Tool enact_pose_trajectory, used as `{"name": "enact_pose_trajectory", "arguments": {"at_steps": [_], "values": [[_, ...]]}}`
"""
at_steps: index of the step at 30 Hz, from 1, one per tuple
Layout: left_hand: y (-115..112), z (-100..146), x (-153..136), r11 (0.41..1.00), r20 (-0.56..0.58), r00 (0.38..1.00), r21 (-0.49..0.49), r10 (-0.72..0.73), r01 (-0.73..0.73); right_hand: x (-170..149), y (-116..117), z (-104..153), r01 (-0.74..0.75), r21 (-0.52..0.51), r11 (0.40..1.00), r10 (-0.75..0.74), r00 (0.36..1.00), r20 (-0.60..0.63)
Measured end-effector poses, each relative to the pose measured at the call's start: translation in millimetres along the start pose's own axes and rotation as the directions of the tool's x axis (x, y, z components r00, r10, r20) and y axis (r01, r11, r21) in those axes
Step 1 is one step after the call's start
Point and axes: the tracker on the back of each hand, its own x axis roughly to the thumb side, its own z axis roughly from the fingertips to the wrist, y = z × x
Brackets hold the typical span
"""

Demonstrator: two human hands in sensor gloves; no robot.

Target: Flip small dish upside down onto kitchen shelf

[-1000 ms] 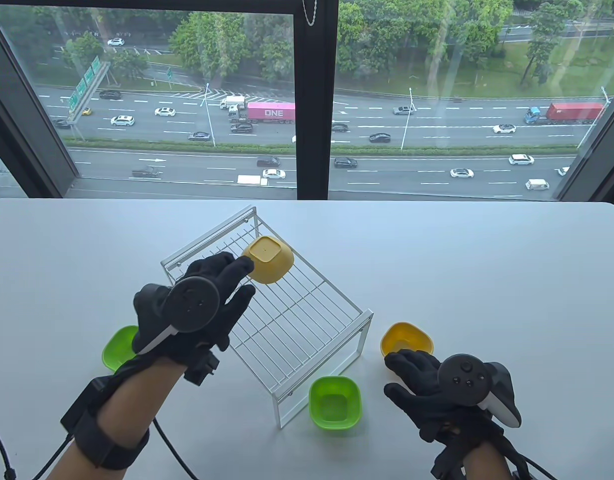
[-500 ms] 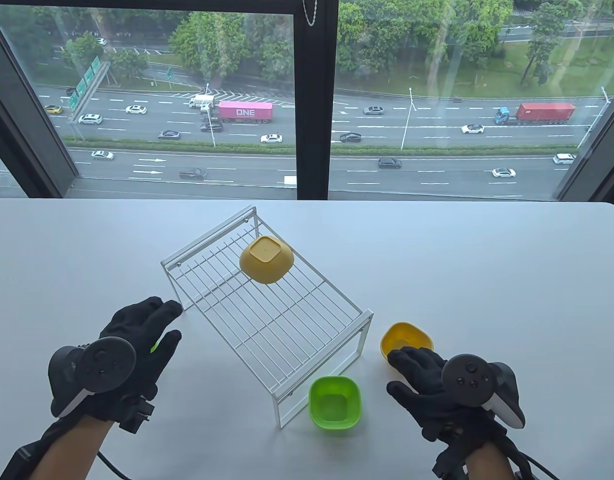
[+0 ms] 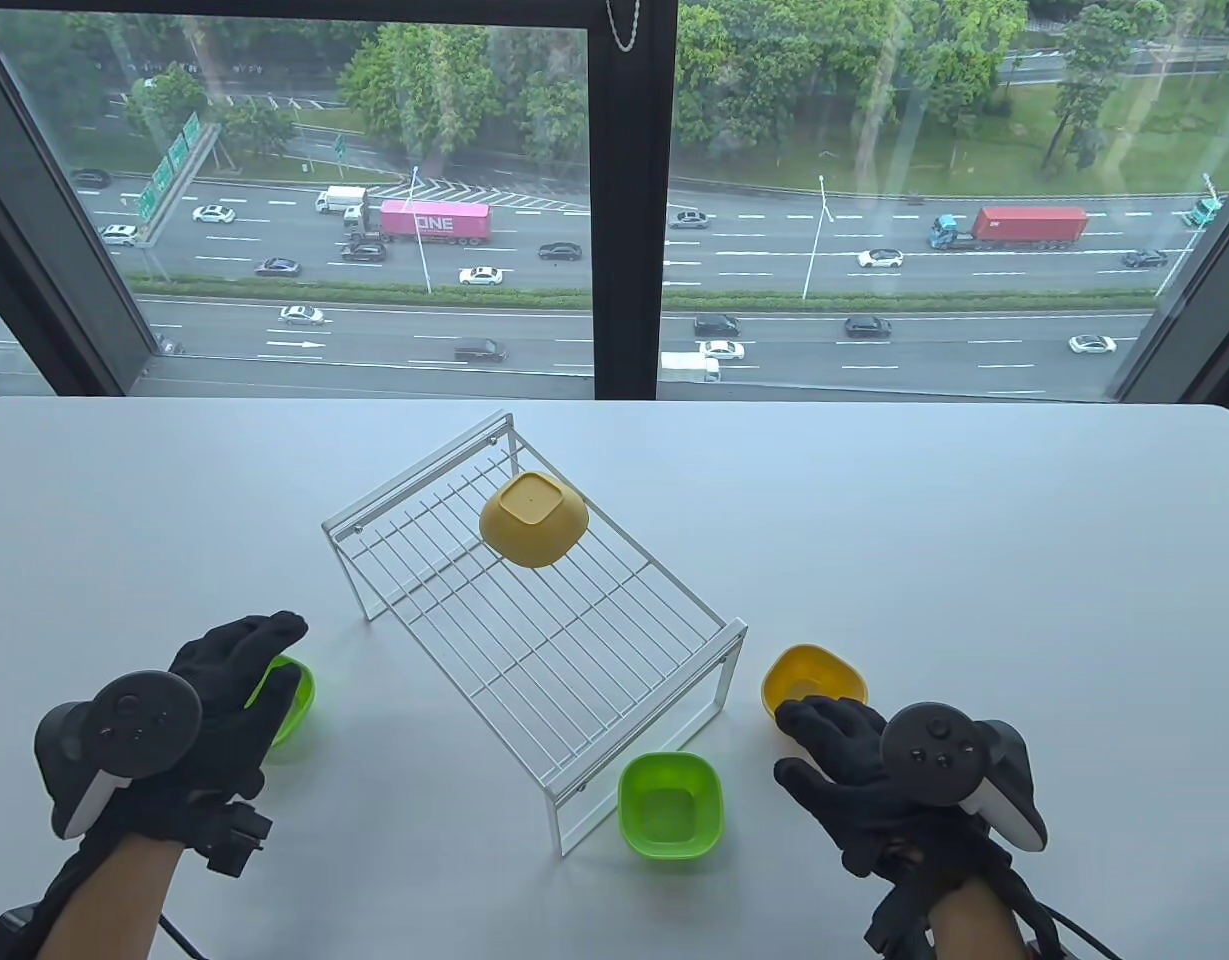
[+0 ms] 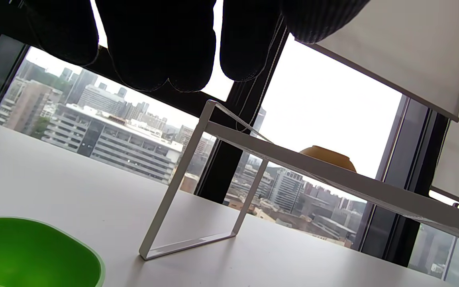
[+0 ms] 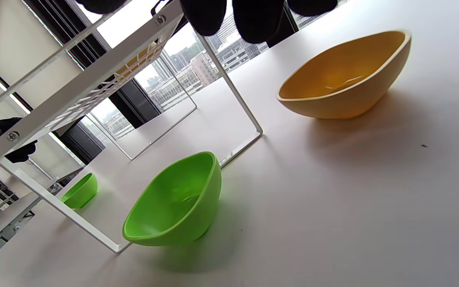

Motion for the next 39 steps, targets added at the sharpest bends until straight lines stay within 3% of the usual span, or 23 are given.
{"name": "enact_pose_trajectory", "arguments": {"at_steps": [6, 11, 20, 30, 39], "values": [[-15.6, -6.5, -19.0, 0.995, -0.098, 0.992, -0.064, -0.083, 0.076, 0.0, -0.2, -0.9, -0.004, 0.001, 1.0, 0.004, 1.0, 0.004], [-41.9, -11.8, -31.8, 0.963, -0.149, 0.968, -0.208, -0.202, 0.169, 1.5, 1.3, -3.4, -0.009, 0.017, 1.0, 0.009, 1.0, 0.008], [-70.7, -13.2, -38.9, 0.836, -0.168, 0.875, -0.42, -0.455, 0.354, 8.0, 4.2, -12.3, -0.029, 0.056, 0.998, 0.028, 0.999, 0.028], [-88.4, -12.4, -45.7, 0.76, -0.145, 0.828, -0.505, -0.542, 0.41, 19.1, 2.7, -16.0, -0.057, 0.062, 0.997, 0.052, 0.996, 0.075], [-99.8, -12.9, -44.0, 0.717, -0.11, 0.792, -0.513, -0.601, 0.473, 26.9, 5.7, -23.2, -0.079, 0.078, 0.994, 0.071, 0.993, 0.094]]}}
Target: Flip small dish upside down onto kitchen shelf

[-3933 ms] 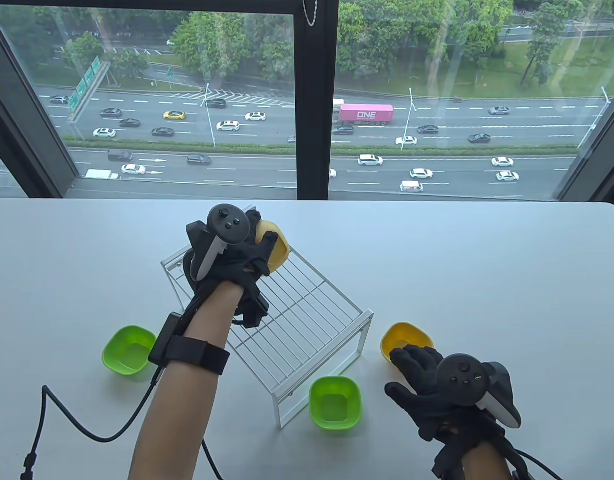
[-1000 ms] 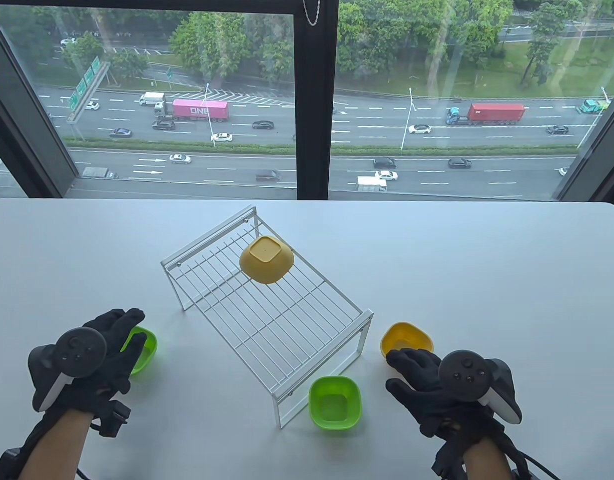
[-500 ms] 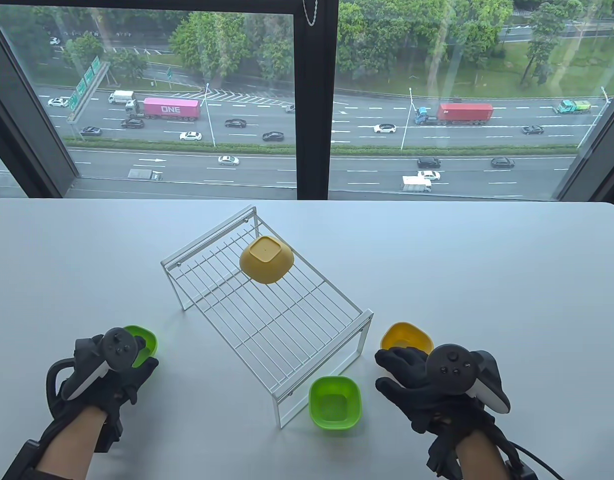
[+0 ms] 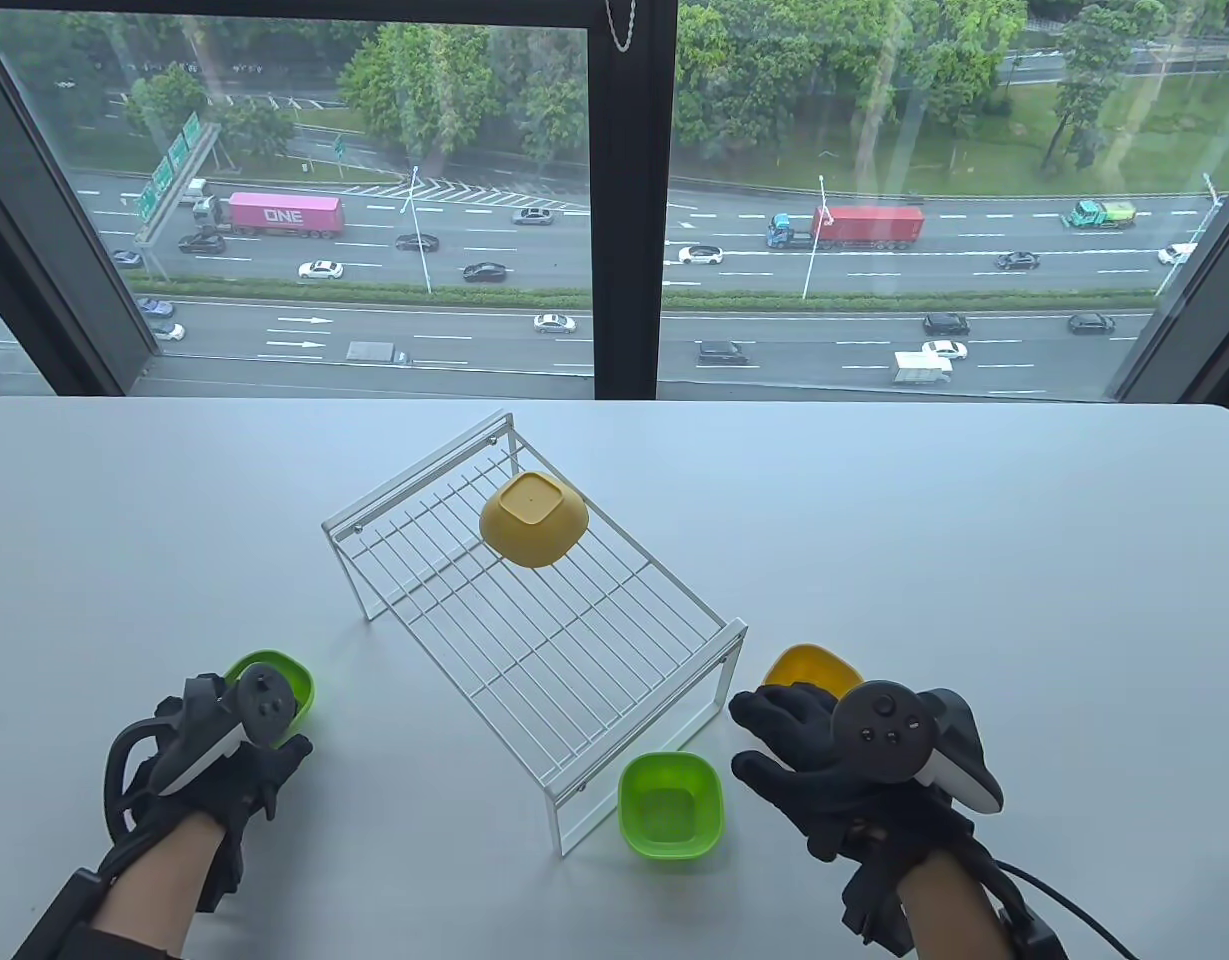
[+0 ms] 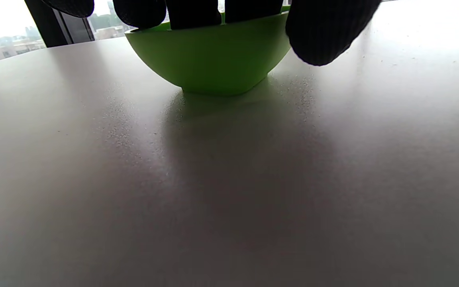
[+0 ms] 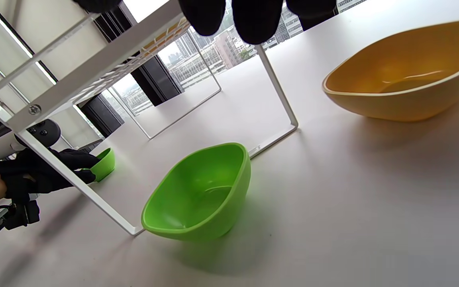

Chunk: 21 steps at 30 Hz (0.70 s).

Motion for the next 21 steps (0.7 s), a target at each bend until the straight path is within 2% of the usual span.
{"name": "enact_pose_trajectory", "arguments": {"at_steps": [5, 7, 12, 17, 21], "values": [[1.2, -0.4, 5.3, 0.996, 0.012, 0.999, 0.083, -0.033, 0.032, -0.1, 0.8, 0.1, 0.008, -0.002, 1.0, -0.008, 1.0, -0.002], [2.7, 0.3, 5.1, 0.996, 0.015, 0.999, 0.086, -0.04, 0.039, -0.5, 0.4, 0.7, 0.012, -0.007, 1.0, -0.012, 1.0, -0.004], [14.8, 4.1, -3.7, 0.989, 0.005, 0.999, 0.143, 0.041, -0.041, -1.0, 1.0, 2.6, 0.009, -0.017, 1.0, -0.009, 1.0, -0.005], [18.6, 5.2, -10.8, 0.988, -0.031, 0.998, 0.147, 0.054, -0.049, -5.2, 3.5, 4.3, 0.009, -0.013, 1.0, -0.01, 1.0, -0.028], [25.8, 9.3, -13.8, 0.978, -0.011, 0.995, 0.184, 0.103, -0.1, -11.5, 3.4, 5.4, 0.004, -0.017, 1.0, -0.005, 0.998, -0.056]]}}
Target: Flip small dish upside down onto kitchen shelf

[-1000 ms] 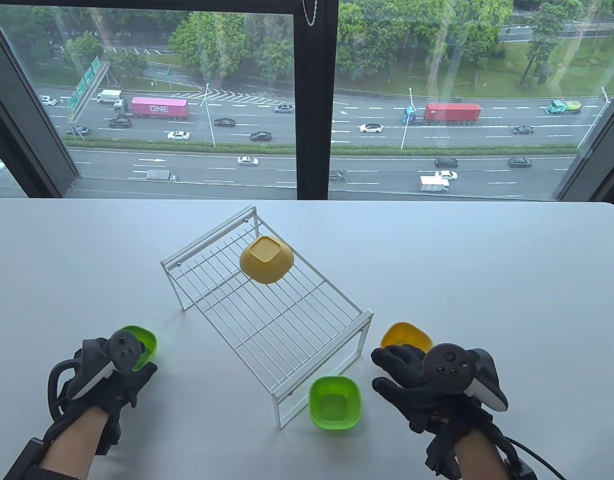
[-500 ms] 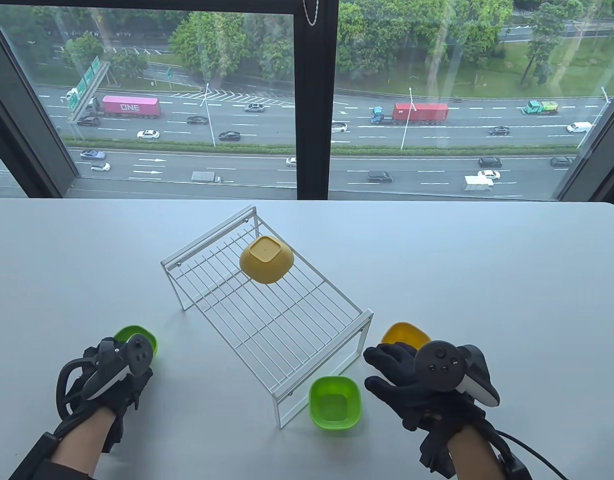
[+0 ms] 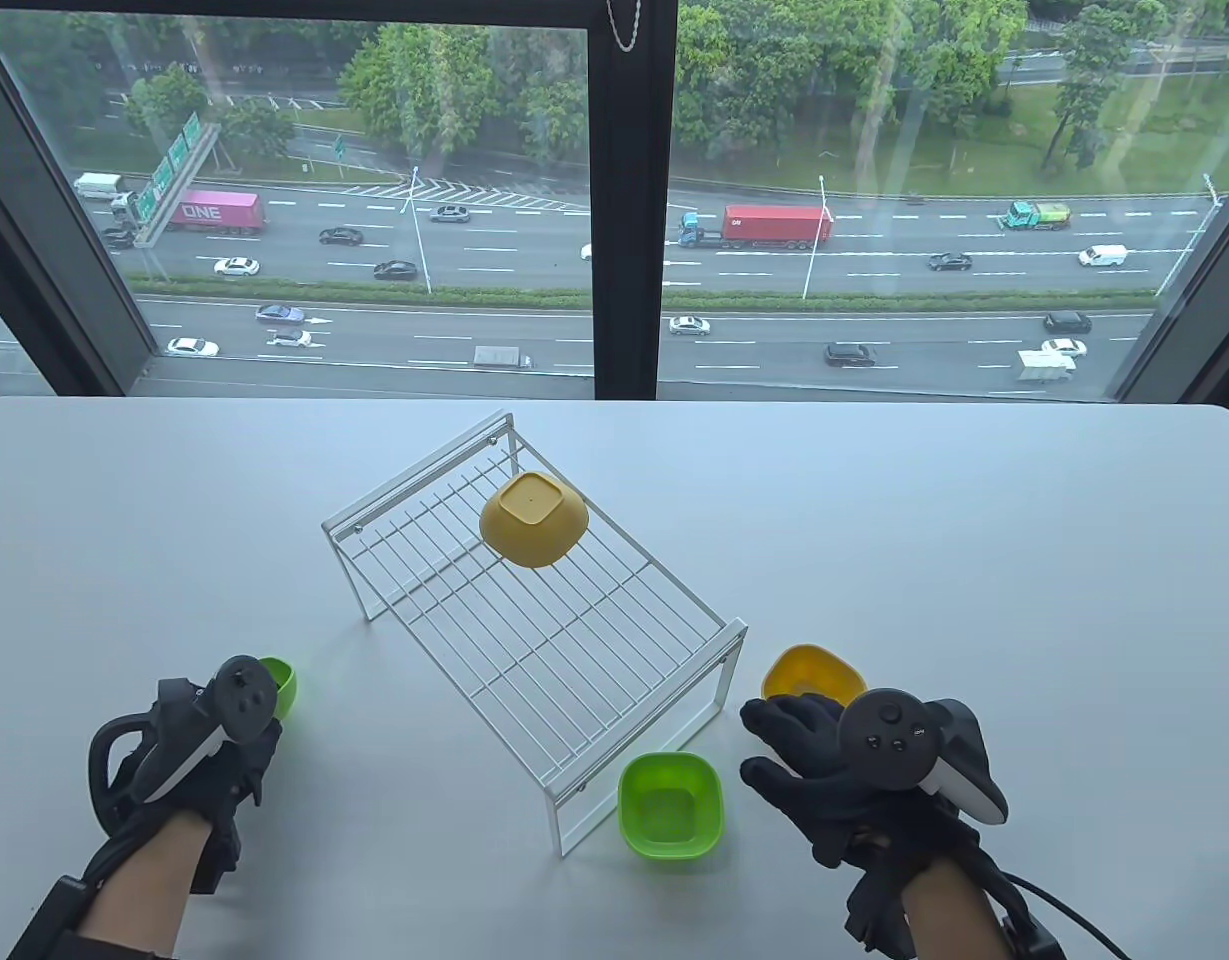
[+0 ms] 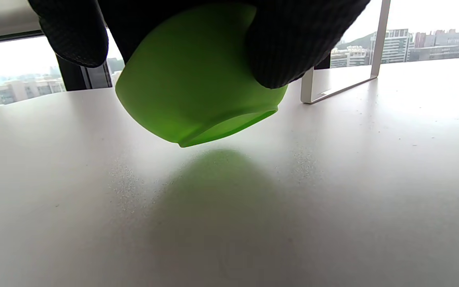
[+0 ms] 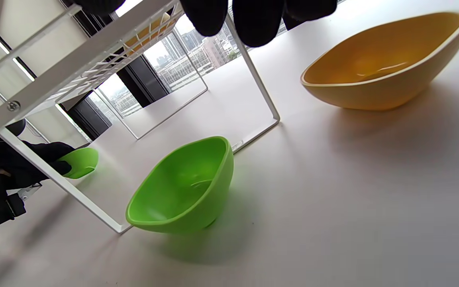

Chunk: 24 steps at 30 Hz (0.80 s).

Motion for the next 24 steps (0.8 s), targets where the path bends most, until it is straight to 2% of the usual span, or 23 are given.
{"name": "enact_pose_trajectory", "arguments": {"at_steps": [9, 13, 18, 24], "values": [[31.5, 13.8, 1.8, 0.973, 0.109, 0.976, 0.117, 0.189, -0.201, -9.1, -4.9, 0.6, 0.001, -0.011, 1.0, -0.001, 1.0, -0.03], [45.3, 22.0, 5.8, 0.959, 0.142, 0.974, 0.201, 0.175, -0.202, -12.7, -4.8, 2.7, 0.008, -0.016, 1.0, -0.009, 0.999, -0.045], [51.9, 28.9, 7.4, 0.934, 0.187, 0.954, 0.228, 0.235, -0.275, -12.1, -2.7, 5.3, 0.009, -0.018, 1.0, -0.01, 0.999, -0.049], [67.5, 45.2, 12.1, 0.889, 0.26, 0.947, 0.363, 0.191, -0.279, -10.9, -0.1, 4.0, 0.036, -0.007, 0.999, -0.036, 0.998, -0.06]]}}
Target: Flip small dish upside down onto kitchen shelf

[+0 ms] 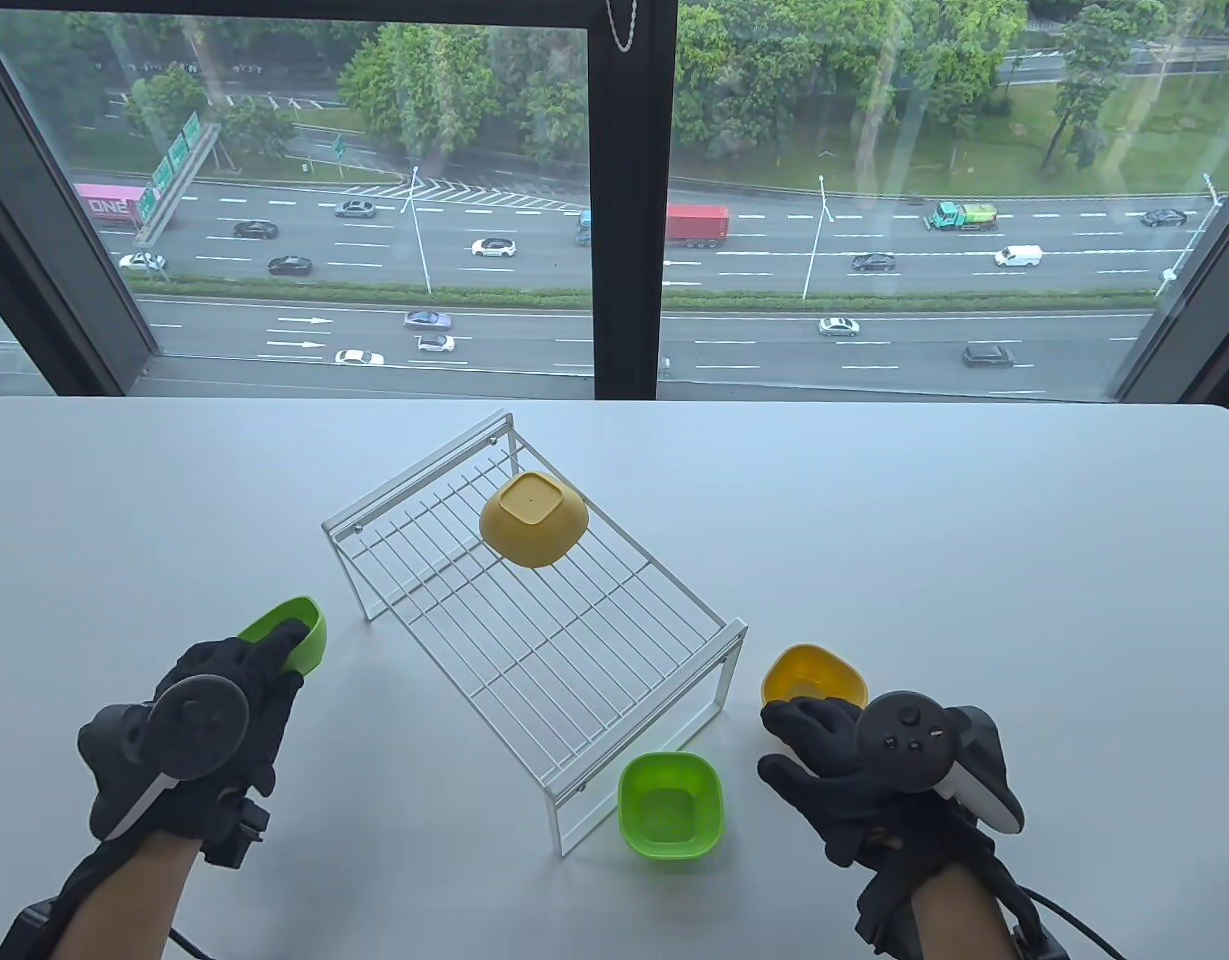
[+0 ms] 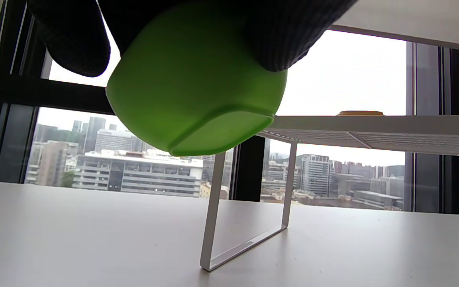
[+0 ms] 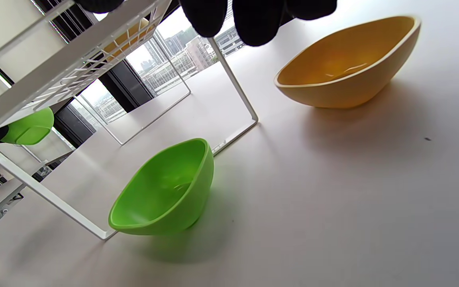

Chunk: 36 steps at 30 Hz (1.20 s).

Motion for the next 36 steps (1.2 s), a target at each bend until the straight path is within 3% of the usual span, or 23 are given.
{"name": "enact_pose_trajectory", "arguments": {"at_steps": [13, 19, 24, 36], "values": [[14.6, 13.3, 18.8, 0.976, 0.158, 0.987, 0.204, 0.04, -0.072, 3.9, 3.0, 0.2, -0.018, 0.013, 1.0, 0.018, 1.0, 0.004], [13.8, 15.8, 21.7, 0.975, 0.189, 0.981, 0.209, 0.039, -0.079, 8.6, 2.9, 0.5, -0.024, 0.006, 1.0, 0.024, 0.999, 0.022], [3.5, 12.7, 27.4, 0.988, 0.224, 0.974, 0.149, 0.006, -0.04, 6.2, 1.8, 0.9, -0.019, 0.006, 1.0, 0.019, 1.0, 0.009], [4.3, 13.2, 26.2, 0.989, 0.228, 0.971, 0.107, 0.073, -0.1, 6.2, 2.5, 0.4, -0.024, 0.008, 1.0, 0.024, 1.0, 0.008]]}}
